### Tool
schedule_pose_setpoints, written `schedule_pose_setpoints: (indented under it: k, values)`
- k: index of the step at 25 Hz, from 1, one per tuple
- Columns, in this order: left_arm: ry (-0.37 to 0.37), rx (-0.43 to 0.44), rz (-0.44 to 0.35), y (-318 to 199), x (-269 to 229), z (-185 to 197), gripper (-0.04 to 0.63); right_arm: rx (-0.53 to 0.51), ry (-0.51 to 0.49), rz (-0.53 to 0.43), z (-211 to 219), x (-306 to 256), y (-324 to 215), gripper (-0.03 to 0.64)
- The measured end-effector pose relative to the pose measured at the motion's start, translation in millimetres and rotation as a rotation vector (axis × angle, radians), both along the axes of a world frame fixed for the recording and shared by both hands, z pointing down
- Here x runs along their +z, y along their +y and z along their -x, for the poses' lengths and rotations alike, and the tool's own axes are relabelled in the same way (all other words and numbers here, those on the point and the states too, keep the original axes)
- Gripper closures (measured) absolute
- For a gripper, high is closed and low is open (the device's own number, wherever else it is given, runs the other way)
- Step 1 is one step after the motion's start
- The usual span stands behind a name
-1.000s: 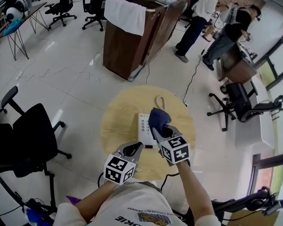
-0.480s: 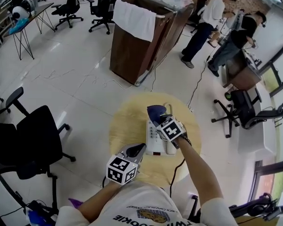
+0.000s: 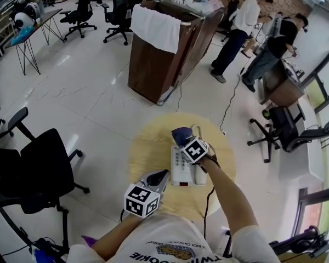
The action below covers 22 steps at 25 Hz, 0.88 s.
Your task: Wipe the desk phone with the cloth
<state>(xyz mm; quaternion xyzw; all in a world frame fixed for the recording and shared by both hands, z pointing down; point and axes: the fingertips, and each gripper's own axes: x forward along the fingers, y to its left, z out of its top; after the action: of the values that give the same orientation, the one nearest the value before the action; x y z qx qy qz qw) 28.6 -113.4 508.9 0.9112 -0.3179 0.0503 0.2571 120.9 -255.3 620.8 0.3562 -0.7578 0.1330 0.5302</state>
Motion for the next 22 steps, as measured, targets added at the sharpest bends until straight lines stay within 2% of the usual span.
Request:
schedule_pose_setpoints:
  k: [7,22]
  values:
    - [0.005,0.011,-0.008,-3,0,-4,0.604,0.016,-0.027,0.019,3,2,16,0.551]
    - [-0.024,0.056,-0.015,11,4,-19,0.604,0.002,-0.121,-0.046,10,-14,74,0.551]
